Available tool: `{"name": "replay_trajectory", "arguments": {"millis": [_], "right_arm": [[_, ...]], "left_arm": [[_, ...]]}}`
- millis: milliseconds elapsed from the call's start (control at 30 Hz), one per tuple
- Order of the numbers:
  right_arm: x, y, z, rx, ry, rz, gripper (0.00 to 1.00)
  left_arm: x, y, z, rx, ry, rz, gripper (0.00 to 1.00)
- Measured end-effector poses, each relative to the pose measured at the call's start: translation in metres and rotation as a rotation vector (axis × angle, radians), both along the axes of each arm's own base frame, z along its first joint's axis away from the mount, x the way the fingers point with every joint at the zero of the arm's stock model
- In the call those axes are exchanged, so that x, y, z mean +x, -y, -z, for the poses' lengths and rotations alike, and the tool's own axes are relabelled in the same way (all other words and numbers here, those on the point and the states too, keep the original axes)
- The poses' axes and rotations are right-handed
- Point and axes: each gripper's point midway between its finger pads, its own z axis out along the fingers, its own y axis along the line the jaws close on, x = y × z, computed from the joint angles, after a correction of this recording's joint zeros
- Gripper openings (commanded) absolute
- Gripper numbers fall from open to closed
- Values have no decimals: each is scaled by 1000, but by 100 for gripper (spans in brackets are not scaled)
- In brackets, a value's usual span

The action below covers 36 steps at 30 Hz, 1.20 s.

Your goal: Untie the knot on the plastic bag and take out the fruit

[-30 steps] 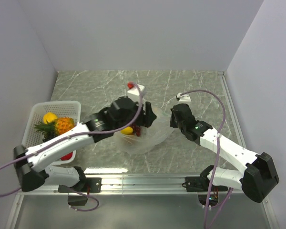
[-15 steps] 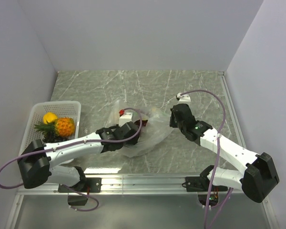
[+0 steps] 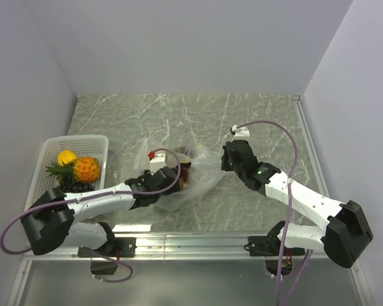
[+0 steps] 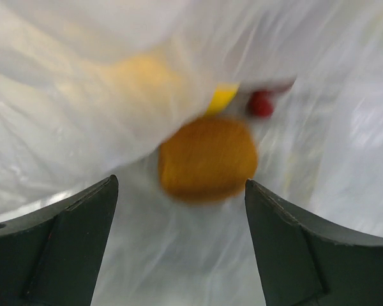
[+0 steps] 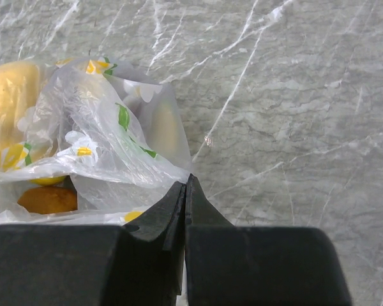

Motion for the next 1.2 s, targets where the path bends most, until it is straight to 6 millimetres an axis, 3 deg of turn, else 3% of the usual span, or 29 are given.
{"name": "replay_trajectory", "arguments": {"millis": [167, 400, 500, 633, 800, 933, 1200], "right_arm": [[1, 0, 1, 2, 2, 7, 0], [5, -3, -2, 22, 14, 19, 0], [7, -3, 1, 17, 11, 22, 0], [8, -2, 0, 16, 18, 29, 0], [7, 0, 8, 11, 14, 34, 0], [4, 2, 14, 3, 2, 35, 0], [5, 3, 14, -1, 4, 40, 0]], "left_arm": [[36, 7, -11, -75, 73, -4, 85], [72, 5, 15, -45, 50, 31, 87], [83, 7, 14, -69, 55, 30, 88], [83, 22, 1, -93, 70, 79, 88], [55, 43, -10, -88, 74, 167, 84], [47, 38, 2, -29, 44, 152, 82], [63, 39, 26, 86, -13, 104, 73]]}}
